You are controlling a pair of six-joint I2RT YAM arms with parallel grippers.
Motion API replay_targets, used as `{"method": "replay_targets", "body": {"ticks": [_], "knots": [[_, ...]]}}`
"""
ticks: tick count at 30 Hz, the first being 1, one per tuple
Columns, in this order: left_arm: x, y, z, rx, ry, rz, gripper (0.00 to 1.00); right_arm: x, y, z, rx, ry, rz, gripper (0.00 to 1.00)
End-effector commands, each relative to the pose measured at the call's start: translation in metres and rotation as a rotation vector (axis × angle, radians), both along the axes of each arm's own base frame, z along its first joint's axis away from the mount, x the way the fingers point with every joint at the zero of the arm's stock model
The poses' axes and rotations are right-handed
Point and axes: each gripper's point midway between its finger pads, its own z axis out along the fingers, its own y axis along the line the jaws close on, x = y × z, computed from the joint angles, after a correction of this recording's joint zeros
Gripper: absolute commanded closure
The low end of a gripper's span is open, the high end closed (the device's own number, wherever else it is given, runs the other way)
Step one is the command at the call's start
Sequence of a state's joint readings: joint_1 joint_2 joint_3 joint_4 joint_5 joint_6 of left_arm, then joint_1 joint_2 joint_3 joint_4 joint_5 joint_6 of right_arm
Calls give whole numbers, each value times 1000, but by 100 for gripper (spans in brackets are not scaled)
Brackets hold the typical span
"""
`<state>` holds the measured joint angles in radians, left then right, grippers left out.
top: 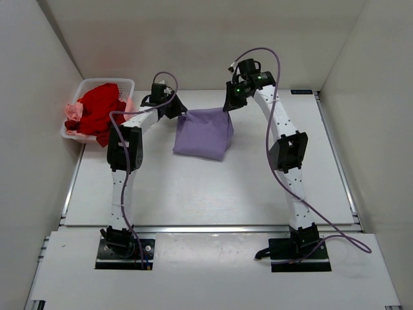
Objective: Fold and stack the t-shirts
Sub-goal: Smooth out wrinkles on the folded tshirt
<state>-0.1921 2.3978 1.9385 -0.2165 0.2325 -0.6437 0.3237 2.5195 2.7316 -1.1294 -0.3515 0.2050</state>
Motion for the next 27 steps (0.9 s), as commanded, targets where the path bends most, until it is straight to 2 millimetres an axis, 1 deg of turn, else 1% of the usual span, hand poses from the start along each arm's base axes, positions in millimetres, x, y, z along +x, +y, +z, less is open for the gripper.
{"method": "replay_targets", "body": {"ticks": [1,2,3,4,5,6,7,8,9,10,11,12,13,14,15,16,17,18,19,20,21,22,23,24,25,26,27], "knots": [[-6,-17,22,-51,-14,-50,51,7,-6,-6,-9,-12,-4,100],[-8,-16,19,-61,-7,-49,51,7,-7,-9,-18,-5,-7,100],[-13,-21,16,-78,4,-57,50,7,-8,-5,-9,-10,-5,100],[-13,-20,22,-89,-9,-48,49,7,-5,-11,-13,-1,-3,100],[-15,-20,15,-93,-4,-46,48,6,-6,-12,-9,5,0,100],[-16,-21,18,-106,-17,-46,46,7,-8,-13,-11,6,-6,100],[-19,-25,19,-125,-12,-52,46,6,-5,-12,-9,6,-2,100],[-19,-23,19,-134,-16,-50,46,6,-4,-13,-11,6,0,100],[-20,-26,21,-164,-12,-58,47,7,-7,-14,-15,6,-6,100],[-21,-26,17,-178,-2,-59,46,5,-1,-16,-11,14,-1,100],[-21,-30,20,-198,-4,-61,45,6,-4,-15,-12,8,0,100],[-21,-31,18,-203,1,-61,45,6,-3,-19,-9,20,-1,100],[-23,-32,18,-208,8,-59,46,5,-2,-14,-7,8,4,100],[-23,-29,20,-207,4,-53,46,6,-4,-17,-14,11,2,100],[-24,-28,21,-199,3,-39,46,5,-5,-15,-9,13,3,100],[-25,-25,20,-199,3,-19,45,3,-1,-15,-10,15,7,99],[-25,-22,28,-199,-18,-10,45,5,-5,-14,-11,19,-7,99],[-27,-18,29,-204,-15,6,45,5,-5,-14,-10,9,3,100],[-24,-16,30,-219,-30,18,45,5,-6,-16,-9,20,-7,100],[-25,-14,32,-228,-29,19,44,7,-8,-14,-7,10,-2,100],[-25,-18,36,-236,-34,18,44,6,-8,-17,-12,19,-5,100],[-25,-17,38,-232,-43,14,45,5,-6,-13,-12,11,-5,100],[-25,-18,40,-239,-44,12,44,4,-4,-15,-7,17,4,100],[-27,-20,36,-244,-32,15,44,5,-5,-13,-7,13,1,99],[-27,-22,39,-253,-41,12,44,4,-3,-13,-6,9,6,100],[-28,-19,40,-259,-44,25,44,5,-6,-13,-8,12,0,100],[-27,-18,47,-267,-55,35,44,3,-5,-16,-8,23,-1,100]]}}
